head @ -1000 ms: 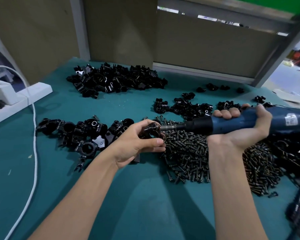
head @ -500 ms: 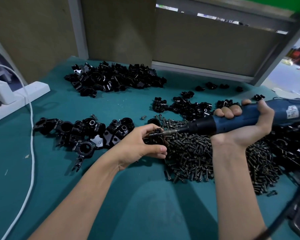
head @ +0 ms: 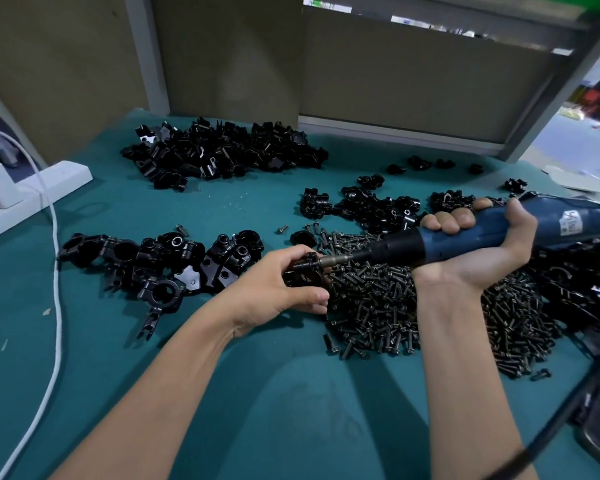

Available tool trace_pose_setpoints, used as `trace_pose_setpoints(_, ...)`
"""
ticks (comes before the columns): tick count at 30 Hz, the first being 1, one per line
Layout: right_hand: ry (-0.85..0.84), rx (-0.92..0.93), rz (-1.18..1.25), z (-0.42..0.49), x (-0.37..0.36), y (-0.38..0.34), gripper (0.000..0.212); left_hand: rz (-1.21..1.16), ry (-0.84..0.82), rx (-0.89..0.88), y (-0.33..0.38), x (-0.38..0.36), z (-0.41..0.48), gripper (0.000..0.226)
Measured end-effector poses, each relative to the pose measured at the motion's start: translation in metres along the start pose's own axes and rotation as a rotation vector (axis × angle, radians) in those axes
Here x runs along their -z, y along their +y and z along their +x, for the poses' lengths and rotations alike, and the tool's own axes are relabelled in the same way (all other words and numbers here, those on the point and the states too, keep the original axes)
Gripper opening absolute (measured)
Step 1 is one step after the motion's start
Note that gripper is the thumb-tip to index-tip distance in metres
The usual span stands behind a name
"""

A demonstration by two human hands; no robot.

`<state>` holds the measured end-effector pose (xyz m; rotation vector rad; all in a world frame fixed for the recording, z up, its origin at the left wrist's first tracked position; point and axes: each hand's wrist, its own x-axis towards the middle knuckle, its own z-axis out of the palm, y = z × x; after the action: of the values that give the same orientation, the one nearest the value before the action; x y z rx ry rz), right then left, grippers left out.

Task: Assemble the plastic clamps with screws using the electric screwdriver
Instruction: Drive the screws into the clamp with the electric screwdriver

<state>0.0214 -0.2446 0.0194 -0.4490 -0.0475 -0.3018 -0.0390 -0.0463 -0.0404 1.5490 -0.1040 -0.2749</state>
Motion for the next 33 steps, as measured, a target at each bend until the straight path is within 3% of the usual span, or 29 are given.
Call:
trace_pose_setpoints(11, 0.050, -0.019, 0.022, -0.0012, 0.0022, 0.0014, 0.026, 0.045, 0.005, 0.024, 0.0018, -0.0005, -0.0015, 0.034)
trace_pose_setpoints(19, 0.061, -0.010, 0.004, -0.0024, 0.0014, 0.0017, 0.024, 0.042, 0.001, 0.058, 0.0029, -0.0018, -0.0014, 0.052)
trace_pose_setpoints(22, 0.060, -0.015, 0.005, -0.0021, 0.0019, 0.0021, 0.024, 0.053, -0.004, 0.053, 0.0036, -0.0028, -0.0012, 0.050)
trace_pose_setpoints(27, 0.081, -0.018, -0.002, -0.0020, 0.0025, 0.0026, 0.023, 0.071, 0.021, 0.070, 0.0020, -0.0044, -0.0001, 0.072)
trace_pose_setpoints(30, 0.091, -0.022, -0.006, -0.0019, 0.0023, 0.0027, 0.024, 0.073, 0.021, 0.076, 0.0013, -0.0041, 0.0010, 0.073)
trace_pose_setpoints(33, 0.089, -0.026, 0.000, -0.0018, 0.0022, 0.0031, 0.023, 0.084, -0.003, 0.060, 0.0018, -0.0027, 0.0011, 0.060)
